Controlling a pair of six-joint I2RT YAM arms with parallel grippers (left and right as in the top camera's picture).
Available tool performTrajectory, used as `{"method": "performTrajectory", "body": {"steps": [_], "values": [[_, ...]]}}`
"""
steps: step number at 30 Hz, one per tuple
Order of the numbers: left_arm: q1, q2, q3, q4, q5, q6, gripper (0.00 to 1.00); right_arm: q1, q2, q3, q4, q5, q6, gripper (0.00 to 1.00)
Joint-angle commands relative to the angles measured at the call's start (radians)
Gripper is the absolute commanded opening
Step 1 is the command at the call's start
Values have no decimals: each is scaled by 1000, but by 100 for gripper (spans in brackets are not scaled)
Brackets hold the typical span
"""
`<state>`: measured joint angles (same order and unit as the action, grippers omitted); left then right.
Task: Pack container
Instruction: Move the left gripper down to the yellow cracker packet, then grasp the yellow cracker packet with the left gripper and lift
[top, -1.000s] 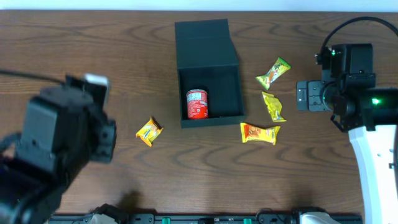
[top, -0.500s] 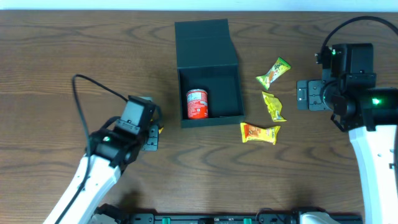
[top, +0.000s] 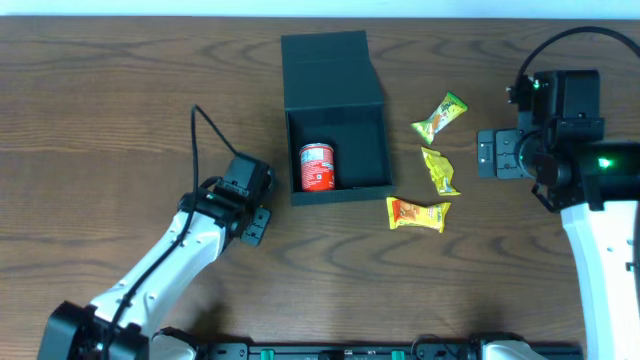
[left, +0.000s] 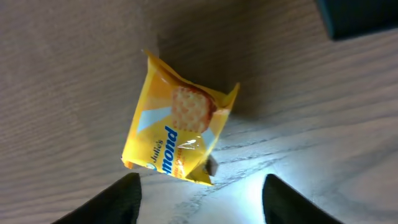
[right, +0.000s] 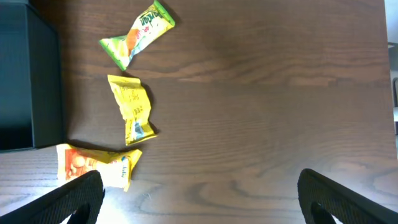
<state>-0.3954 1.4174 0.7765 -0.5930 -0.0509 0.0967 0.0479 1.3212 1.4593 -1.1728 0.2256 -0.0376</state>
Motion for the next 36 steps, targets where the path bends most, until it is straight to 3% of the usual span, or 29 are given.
{"method": "performTrajectory", "body": {"steps": [1,10,24,36], "values": [[44,16,0,8,44,132,68,-3,-2,10,-3,10,-13,99],[220,18,0,40,275,336,70,-3,-2,10,-6,10,-12,99],[232,176,0,68,314,338,70,-3,-2,10,-25,10,-12,99],[232,187,1,75,310,345,69,-3,-2,10,-32,10,-12,99]]}}
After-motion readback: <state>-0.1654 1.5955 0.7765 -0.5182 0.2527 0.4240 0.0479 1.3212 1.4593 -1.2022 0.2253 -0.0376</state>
